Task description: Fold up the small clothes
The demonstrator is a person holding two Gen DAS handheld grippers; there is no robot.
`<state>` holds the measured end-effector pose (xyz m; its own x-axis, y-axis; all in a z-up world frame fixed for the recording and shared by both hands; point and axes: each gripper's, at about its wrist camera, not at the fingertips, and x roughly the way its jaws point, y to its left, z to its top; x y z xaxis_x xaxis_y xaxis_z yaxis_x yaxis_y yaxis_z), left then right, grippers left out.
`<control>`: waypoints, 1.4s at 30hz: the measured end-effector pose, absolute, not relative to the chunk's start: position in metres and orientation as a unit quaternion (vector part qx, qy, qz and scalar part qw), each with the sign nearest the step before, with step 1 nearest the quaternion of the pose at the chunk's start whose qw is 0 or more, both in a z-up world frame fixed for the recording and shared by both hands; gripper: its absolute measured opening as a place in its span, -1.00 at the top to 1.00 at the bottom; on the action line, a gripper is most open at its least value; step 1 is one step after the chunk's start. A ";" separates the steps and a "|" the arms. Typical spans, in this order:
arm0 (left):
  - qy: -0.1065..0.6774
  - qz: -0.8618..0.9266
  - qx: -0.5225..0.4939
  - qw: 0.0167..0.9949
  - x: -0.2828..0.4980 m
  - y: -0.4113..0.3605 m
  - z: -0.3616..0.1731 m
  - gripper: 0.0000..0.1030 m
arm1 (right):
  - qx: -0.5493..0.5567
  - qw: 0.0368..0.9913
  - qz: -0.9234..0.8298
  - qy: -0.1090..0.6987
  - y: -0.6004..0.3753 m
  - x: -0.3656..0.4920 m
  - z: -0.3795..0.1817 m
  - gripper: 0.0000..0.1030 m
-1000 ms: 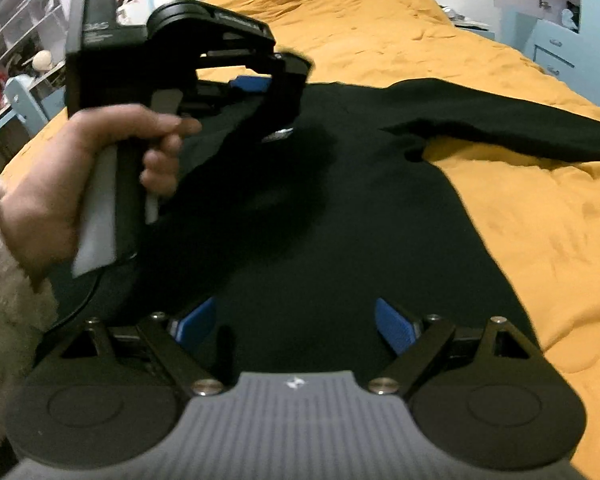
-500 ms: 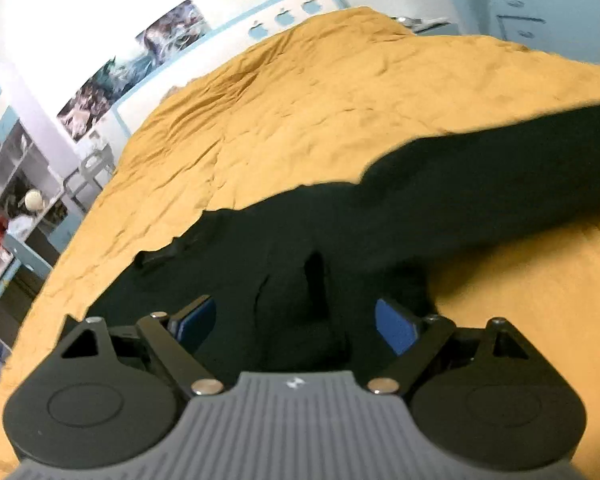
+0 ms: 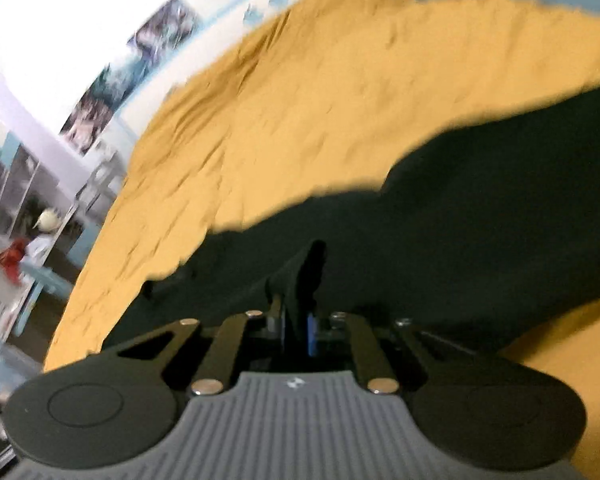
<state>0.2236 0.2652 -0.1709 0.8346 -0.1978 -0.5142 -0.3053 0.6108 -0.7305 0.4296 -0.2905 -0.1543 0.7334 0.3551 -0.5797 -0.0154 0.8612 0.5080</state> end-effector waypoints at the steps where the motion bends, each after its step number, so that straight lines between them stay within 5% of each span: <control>1: 0.285 0.032 -0.440 0.851 0.226 0.263 -0.170 -0.27 | 0.234 0.906 0.095 0.340 -0.297 0.430 -0.154 0.92; 6: 0.286 0.040 -0.435 0.853 0.224 0.261 -0.171 -0.27 | 0.231 0.883 0.083 0.400 -0.307 0.443 -0.189 0.79; 10: 0.290 0.070 -0.412 0.861 0.221 0.262 -0.168 -0.27 | 0.228 0.905 0.040 0.356 -0.306 0.434 -0.178 -0.04; 11: 0.290 0.079 -0.414 0.859 0.220 0.265 -0.168 -0.25 | 0.231 0.911 0.026 0.341 -0.305 0.427 -0.172 -0.10; 18: 0.249 0.034 -0.423 0.871 0.221 0.253 -0.153 -0.26 | 0.215 0.911 0.139 0.322 -0.279 0.392 -0.143 -0.15; 28: 0.319 0.100 -0.452 0.827 0.219 0.237 -0.173 -0.27 | 0.200 0.891 0.175 0.369 -0.264 0.368 -0.157 -0.25; 34: 0.286 0.108 -0.493 0.815 0.238 0.247 -0.192 -0.27 | 0.193 0.895 0.161 0.368 -0.269 0.354 -0.171 -0.25; 37: 0.267 0.125 -0.511 0.808 0.243 0.249 -0.198 0.20 | 0.195 0.901 0.148 0.358 -0.268 0.361 -0.174 -0.25; 38: 0.262 0.140 -0.509 0.808 0.241 0.249 -0.198 0.67 | 0.199 0.900 0.145 0.359 -0.269 0.365 -0.175 -0.28; 42: 0.215 0.163 -0.498 0.824 0.223 0.249 -0.193 0.79 | 0.230 0.885 0.148 0.377 -0.267 0.376 -0.177 -0.31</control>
<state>0.2226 0.2490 -0.1930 0.8550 0.0546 -0.5157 -0.4818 0.4512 -0.7512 0.3755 -0.2674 -0.1768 0.6724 0.4351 -0.5988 -0.0881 0.8503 0.5189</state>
